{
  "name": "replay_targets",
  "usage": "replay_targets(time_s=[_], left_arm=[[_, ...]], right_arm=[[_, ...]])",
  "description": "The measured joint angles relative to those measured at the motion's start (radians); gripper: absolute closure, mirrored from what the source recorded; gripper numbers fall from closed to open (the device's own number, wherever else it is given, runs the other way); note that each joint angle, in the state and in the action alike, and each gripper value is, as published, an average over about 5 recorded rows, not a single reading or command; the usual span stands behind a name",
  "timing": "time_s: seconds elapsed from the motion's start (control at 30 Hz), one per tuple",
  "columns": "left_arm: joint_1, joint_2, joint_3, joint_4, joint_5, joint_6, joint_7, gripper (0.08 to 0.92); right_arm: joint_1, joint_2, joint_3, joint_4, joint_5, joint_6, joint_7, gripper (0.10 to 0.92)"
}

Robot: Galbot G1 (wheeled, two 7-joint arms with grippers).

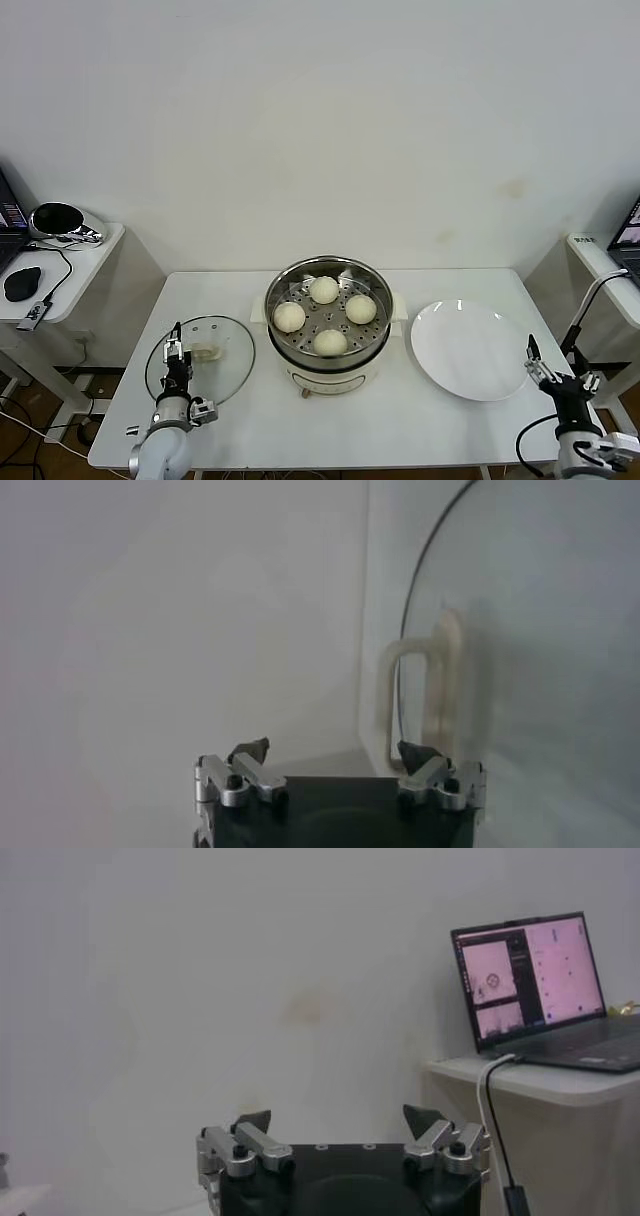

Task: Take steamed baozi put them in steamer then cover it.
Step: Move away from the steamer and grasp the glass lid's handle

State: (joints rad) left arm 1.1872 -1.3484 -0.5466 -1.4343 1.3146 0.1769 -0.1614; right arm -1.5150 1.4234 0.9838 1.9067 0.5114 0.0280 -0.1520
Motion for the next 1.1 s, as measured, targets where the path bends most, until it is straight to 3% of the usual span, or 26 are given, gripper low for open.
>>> replay_targets(time_s=[0.77,1.1], left_arm=[[-0.047,0.004,0.012,0.059,-0.027,0.000,-0.015,0.183],[-0.046,0.012,0.013,0.071,-0.049,-0.007,-0.020,0.441]], right_arm=[[-0.005,0.002,0.000,0.004,-0.006,0.005,-0.001,0.203],[-0.004,0.000,-0.001,0.004,-0.007,0.004,-0.001,0.203]])
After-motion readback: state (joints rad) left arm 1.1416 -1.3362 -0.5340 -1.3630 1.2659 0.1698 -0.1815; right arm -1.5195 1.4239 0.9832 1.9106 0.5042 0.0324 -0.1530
